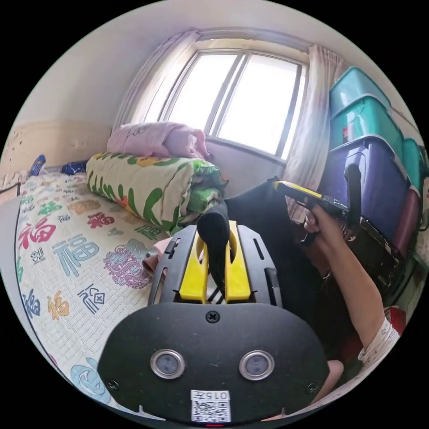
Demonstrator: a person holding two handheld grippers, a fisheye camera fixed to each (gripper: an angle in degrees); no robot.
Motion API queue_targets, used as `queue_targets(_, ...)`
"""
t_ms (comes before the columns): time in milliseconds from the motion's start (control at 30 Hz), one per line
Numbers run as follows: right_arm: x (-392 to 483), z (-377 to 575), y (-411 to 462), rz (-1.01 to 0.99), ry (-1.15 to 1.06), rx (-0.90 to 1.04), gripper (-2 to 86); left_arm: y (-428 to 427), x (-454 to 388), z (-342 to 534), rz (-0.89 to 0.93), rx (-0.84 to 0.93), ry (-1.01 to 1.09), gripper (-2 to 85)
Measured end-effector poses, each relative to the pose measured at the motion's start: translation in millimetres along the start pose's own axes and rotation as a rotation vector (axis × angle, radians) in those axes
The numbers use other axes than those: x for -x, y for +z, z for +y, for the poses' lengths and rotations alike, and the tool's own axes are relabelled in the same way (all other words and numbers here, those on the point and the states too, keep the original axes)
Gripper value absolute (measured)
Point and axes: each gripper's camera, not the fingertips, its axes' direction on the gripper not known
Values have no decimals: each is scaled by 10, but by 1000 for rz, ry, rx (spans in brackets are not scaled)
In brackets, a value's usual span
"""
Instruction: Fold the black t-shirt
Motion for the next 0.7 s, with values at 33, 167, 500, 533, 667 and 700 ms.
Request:
queue_targets(33, 19, -15, 230, 8, -10, 10, 22, 156, 167, 62, 12, 16, -13, 62)
queue_targets(167, 2, -15, 1022, 21, -15, 93, 40, 649, 493, 227, -40, 92, 3, 74)
queue_targets(500, -755, 86, 1270, 3, 153, 205, 9, 771, 660, 223, -185, 148, -30, 77)
queue_targets(533, -929, 164, 1030, 16, 209, 125, 4, 660, 641, 170, -270, 154, -16, 68)
queue_targets(667, -1017, 375, -5, 78, 109, -146, -5, -41, 441, 16, -372, 62, 25, 39)
queue_targets(700, -993, 408, -188, 90, 104, -189, -6, -168, 403, -6, -347, 49, 28, 34)
